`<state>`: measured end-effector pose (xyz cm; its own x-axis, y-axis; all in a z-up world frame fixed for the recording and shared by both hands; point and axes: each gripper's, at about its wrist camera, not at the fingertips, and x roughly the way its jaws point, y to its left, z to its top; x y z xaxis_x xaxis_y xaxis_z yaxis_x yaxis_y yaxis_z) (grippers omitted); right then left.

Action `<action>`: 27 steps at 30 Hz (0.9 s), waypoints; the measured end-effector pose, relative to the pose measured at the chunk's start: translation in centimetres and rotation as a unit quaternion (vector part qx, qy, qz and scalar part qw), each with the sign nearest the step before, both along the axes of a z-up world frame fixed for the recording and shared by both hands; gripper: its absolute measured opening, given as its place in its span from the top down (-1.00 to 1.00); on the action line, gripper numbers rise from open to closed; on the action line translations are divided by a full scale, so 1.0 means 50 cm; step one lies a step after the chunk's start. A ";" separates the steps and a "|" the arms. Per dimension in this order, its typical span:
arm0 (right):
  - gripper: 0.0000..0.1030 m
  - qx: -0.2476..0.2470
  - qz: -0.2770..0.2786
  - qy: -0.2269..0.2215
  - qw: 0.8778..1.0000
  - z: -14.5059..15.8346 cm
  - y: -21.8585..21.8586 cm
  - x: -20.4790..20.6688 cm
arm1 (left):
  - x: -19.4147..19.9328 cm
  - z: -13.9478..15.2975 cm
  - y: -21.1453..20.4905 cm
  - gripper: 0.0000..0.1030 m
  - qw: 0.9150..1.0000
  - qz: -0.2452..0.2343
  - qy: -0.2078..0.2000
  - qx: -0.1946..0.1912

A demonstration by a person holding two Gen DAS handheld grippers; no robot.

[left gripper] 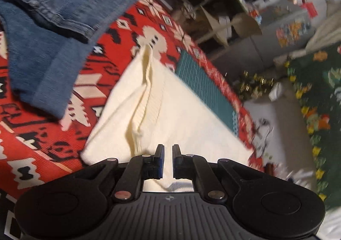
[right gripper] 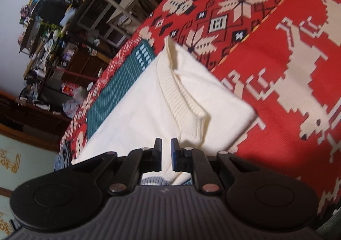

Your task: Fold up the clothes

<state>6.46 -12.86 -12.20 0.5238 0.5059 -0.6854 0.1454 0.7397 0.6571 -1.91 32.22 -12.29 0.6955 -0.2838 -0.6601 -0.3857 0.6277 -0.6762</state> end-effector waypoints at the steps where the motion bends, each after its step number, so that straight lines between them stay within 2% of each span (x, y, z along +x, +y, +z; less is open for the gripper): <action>1: 0.79 -0.003 0.000 0.003 1.000 -0.003 0.002 0.002 | 0.007 -0.003 -0.005 0.89 1.000 -0.005 0.009 0.011; 5: 0.79 -0.012 -0.012 0.012 1.000 -0.012 -0.004 0.006 | 0.021 -0.024 -0.003 0.90 0.998 0.005 0.044 0.037; 8: 0.79 -0.021 -0.030 0.012 0.999 -0.015 -0.019 0.009 | 0.016 -0.026 0.009 0.94 0.998 0.021 0.043 0.037; 13: 0.79 -0.018 -0.045 0.004 0.999 -0.008 -0.028 0.008 | 0.000 -0.002 0.012 0.91 0.997 0.040 0.023 0.064; 15: 0.79 -0.010 -0.044 -0.006 0.999 0.000 -0.027 0.006 | -0.005 0.005 0.017 0.92 0.998 0.043 -0.001 0.046; 17: 0.79 0.003 -0.033 -0.017 0.999 0.007 -0.020 0.006 | -0.001 0.003 0.020 0.92 0.999 0.033 -0.023 0.005; 20: 0.79 0.015 -0.011 -0.019 1.000 0.005 0.000 0.013 | 0.023 -0.011 0.011 0.92 0.999 0.008 -0.028 -0.040; 27: 0.78 0.031 0.014 0.013 0.999 -0.032 0.027 0.038 | 0.071 -0.034 -0.031 0.92 0.999 -0.036 0.011 -0.008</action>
<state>8.39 -11.51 -13.79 0.4918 0.5614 -0.6655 0.1434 0.7017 0.6979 1.62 30.67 -13.98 0.6581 -0.3429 -0.6703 -0.3548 0.6439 -0.6778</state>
